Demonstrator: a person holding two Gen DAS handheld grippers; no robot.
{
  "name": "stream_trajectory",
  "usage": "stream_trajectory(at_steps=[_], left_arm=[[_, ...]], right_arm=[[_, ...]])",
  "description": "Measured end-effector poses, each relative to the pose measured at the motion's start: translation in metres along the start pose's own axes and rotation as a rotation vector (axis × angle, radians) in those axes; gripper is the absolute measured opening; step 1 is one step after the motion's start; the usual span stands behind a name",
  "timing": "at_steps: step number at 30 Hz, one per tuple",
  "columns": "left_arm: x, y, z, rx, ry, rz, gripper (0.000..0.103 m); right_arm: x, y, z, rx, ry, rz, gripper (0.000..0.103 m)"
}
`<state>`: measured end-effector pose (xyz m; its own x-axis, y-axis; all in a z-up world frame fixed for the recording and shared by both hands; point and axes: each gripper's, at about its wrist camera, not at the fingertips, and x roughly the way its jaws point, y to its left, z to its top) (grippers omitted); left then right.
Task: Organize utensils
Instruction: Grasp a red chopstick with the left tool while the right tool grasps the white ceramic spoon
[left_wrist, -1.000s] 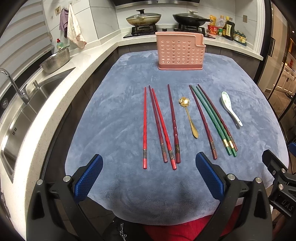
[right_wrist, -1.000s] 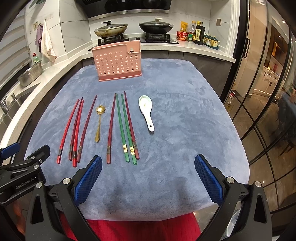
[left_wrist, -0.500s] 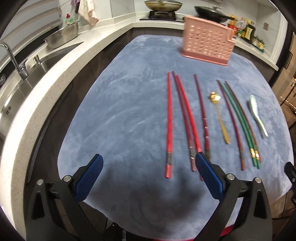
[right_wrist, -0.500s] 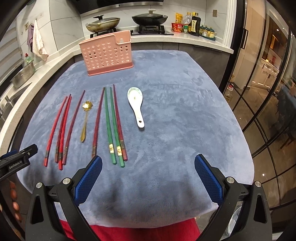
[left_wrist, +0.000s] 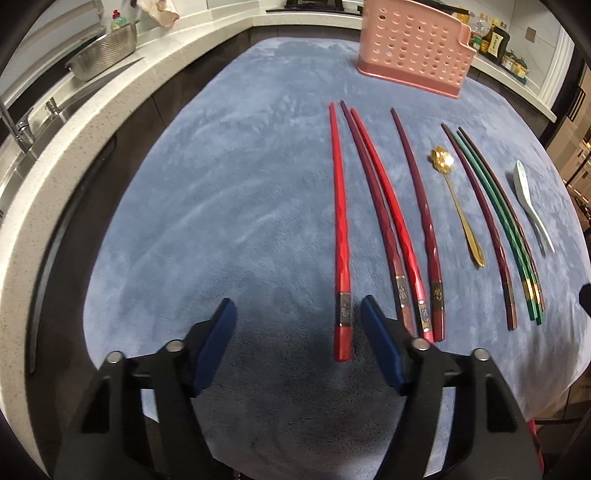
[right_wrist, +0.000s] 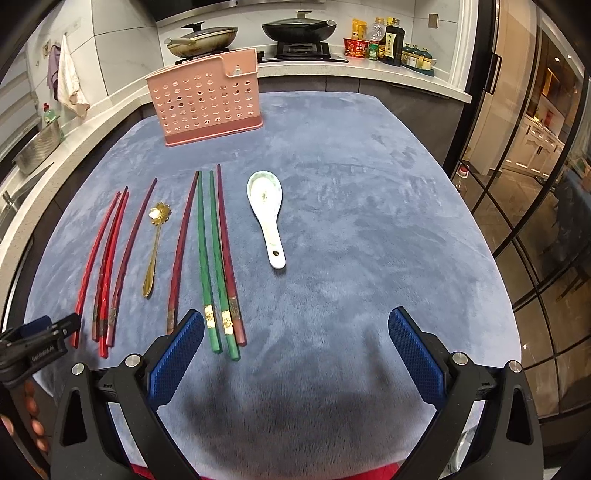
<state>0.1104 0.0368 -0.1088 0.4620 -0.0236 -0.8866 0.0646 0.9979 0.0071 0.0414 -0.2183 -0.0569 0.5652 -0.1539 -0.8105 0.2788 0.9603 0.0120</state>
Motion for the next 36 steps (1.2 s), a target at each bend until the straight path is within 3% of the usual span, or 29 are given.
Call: stream_trajectory(at_steps=[5,7,9,12,24,30,36], left_arm=[[0.004,0.002,-0.002,-0.011,0.014,-0.025,0.035],[0.004,0.001,-0.002,-0.005,0.015,-0.044,0.017],[0.004,0.001,0.0,-0.007,0.019,-0.064,0.009],[0.004,-0.003,0.001,0.005,0.018,-0.058,0.009],[0.007,-0.006,0.003,0.008,0.031,-0.043,0.009],[0.008,-0.008,0.004,0.012,0.031,-0.038,0.009],[0.007,-0.008,0.004,0.012,0.029,-0.033,0.009]], right_arm=[[0.008,0.002,0.006,-0.005,-0.005,0.006,0.096],[0.011,0.002,0.01,-0.008,-0.013,0.006,0.096],[0.014,0.002,0.015,-0.011,-0.02,0.006,0.096],[0.02,0.004,0.024,-0.016,-0.033,0.012,0.095],[0.064,0.008,0.05,-0.018,0.013,0.067,0.06],[0.081,0.008,0.05,-0.018,0.048,0.085,0.042],[0.089,0.009,0.048,-0.019,0.071,0.098,0.017]])
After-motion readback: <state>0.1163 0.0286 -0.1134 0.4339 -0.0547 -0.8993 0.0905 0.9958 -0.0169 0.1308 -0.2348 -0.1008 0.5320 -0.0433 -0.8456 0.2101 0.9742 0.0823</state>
